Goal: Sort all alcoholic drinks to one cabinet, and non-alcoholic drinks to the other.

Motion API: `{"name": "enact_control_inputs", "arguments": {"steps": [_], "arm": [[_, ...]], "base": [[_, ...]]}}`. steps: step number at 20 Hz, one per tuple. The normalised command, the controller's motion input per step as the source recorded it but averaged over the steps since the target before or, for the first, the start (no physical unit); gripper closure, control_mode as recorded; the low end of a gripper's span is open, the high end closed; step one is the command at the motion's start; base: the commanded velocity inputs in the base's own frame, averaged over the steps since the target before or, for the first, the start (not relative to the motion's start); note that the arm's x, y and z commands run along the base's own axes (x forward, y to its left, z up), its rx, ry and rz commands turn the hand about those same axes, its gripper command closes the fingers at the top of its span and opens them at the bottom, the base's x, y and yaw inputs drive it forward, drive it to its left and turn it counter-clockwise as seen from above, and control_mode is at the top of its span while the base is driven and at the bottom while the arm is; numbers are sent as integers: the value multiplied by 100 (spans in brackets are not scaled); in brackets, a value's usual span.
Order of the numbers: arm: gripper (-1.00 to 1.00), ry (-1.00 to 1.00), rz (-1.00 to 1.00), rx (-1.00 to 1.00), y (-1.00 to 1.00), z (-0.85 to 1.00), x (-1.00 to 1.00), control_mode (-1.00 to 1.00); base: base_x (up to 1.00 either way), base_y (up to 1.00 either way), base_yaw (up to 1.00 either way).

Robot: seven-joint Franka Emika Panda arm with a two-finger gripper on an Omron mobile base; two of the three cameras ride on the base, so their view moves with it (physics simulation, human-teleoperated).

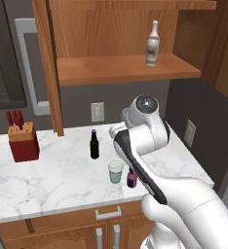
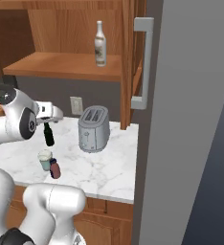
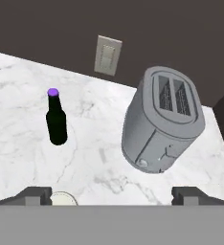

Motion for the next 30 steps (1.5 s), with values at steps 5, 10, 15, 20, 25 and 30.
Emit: {"name": "enact_control_inputs", "arguments": {"steps": [5, 10, 15, 20, 25, 30], "arm": [[-100, 15, 25, 5, 21, -47, 31, -100], [-100, 16, 12, 1, 44, -61, 35, -100], [-100, 12, 2, 0, 53, -44, 52, -100], [-100, 3, 1, 0, 24, -28, 53, -100], [-100, 6, 0, 0, 19, -23, 44, -100], [-100, 1, 0, 0, 21, -22, 33, -100]], "base": [[0, 0, 0], [0, 0, 0], [0, 0, 0], [0, 0, 0], [0, 0, 0], [0, 0, 0]]}}
